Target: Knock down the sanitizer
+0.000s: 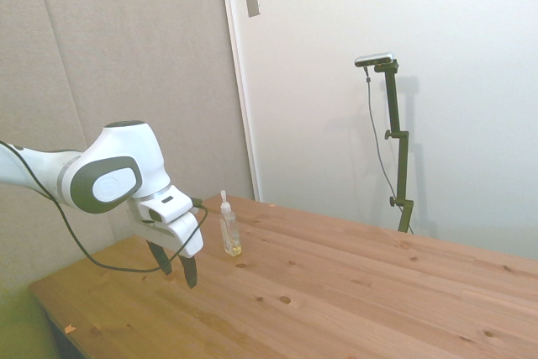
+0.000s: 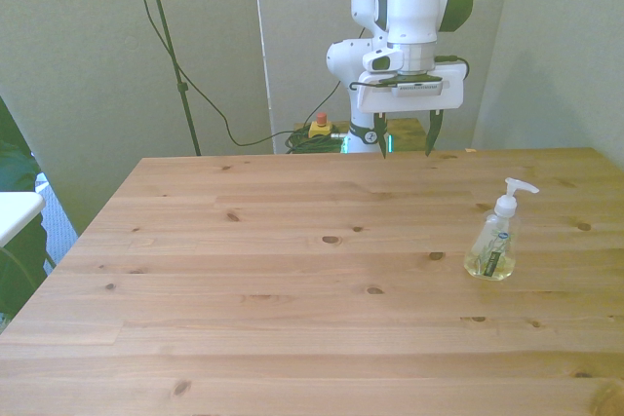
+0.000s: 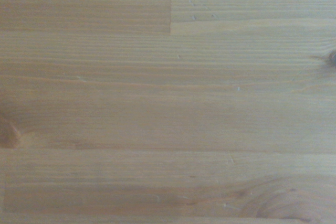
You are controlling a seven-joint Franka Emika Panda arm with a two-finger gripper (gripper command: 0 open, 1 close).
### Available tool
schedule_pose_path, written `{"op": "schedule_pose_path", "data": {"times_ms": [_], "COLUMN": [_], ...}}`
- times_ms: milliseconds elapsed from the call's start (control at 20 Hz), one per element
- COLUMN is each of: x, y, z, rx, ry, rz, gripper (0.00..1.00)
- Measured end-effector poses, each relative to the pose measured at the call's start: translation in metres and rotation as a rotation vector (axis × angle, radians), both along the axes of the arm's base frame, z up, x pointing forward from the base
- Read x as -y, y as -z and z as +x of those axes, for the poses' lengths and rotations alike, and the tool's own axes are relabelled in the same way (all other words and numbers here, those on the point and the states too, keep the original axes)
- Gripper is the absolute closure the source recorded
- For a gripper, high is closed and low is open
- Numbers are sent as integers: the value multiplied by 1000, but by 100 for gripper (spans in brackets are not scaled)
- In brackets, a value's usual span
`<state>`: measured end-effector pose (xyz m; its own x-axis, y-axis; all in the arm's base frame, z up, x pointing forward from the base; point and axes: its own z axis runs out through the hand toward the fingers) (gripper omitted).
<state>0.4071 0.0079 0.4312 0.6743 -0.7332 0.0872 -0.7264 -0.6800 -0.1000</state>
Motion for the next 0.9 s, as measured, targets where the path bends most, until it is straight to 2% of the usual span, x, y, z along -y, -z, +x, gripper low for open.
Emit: {"op": "schedule_pose_path", "data": {"times_ms": [100,150,400,900], "x": [0,-1,-27,-66], "y": [0,0,-5,-6], "z": [0,1,24,90], "rx": [-1,0,15,20], "ry": [0,0,6,47], "rz": [0,0,1,7], "gripper": [0,100,100,100]}}
